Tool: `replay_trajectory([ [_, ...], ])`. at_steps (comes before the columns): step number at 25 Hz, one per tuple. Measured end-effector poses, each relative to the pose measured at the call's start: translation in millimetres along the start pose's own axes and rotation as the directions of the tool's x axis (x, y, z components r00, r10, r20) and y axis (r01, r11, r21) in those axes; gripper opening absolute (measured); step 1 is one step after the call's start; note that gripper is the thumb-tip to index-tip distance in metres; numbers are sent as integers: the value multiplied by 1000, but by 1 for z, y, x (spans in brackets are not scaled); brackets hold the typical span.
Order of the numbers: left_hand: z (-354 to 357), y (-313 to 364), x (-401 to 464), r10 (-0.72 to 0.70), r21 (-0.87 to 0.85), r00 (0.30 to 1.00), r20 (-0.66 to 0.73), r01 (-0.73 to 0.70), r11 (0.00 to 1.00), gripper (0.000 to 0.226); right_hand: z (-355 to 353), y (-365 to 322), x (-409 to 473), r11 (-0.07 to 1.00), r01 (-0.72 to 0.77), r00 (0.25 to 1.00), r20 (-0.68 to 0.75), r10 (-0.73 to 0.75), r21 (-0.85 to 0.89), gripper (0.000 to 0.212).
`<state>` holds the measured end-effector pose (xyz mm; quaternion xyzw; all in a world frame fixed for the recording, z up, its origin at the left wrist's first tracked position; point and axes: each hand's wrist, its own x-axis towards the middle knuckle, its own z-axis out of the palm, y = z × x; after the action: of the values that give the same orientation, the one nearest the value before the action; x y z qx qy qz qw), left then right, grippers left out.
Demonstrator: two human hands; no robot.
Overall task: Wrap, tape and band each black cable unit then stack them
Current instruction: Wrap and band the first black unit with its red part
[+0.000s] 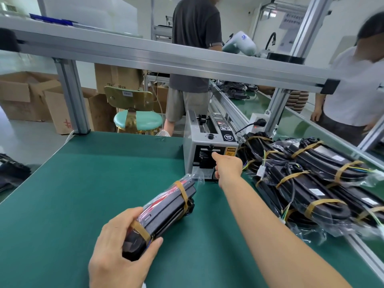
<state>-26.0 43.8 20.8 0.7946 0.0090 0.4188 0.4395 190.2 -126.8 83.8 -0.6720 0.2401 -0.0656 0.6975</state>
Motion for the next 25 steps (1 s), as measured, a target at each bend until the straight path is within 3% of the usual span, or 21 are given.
replay_trajectory([
  [5,0,6,0,2,27,1000,-19,-1,1000,52,12,-6,2,983,-135,988,-61,143,126,33],
  [9,0,9,0,-48,36,998,-34,50,998,60,9,-12,-21,982,-129,991,-18,133,137,29],
  [12,0,13,0,-60,26,998,-36,61,998,62,-18,-18,-72,991,77,945,307,-108,114,19],
  [14,0,15,-1,-72,32,997,-35,73,997,66,-37,-14,-119,954,285,788,542,-290,96,13],
  [16,0,18,-2,-101,29,994,-29,102,994,74,-46,-1,-158,905,425,647,691,-322,24,10],
  [20,-2,23,-4,-90,15,996,3,90,996,68,-46,24,-181,812,549,677,675,-294,-198,21],
  [25,-2,23,-4,-104,24,995,4,104,994,63,-42,29,-183,809,552,684,664,-301,-202,16],
])
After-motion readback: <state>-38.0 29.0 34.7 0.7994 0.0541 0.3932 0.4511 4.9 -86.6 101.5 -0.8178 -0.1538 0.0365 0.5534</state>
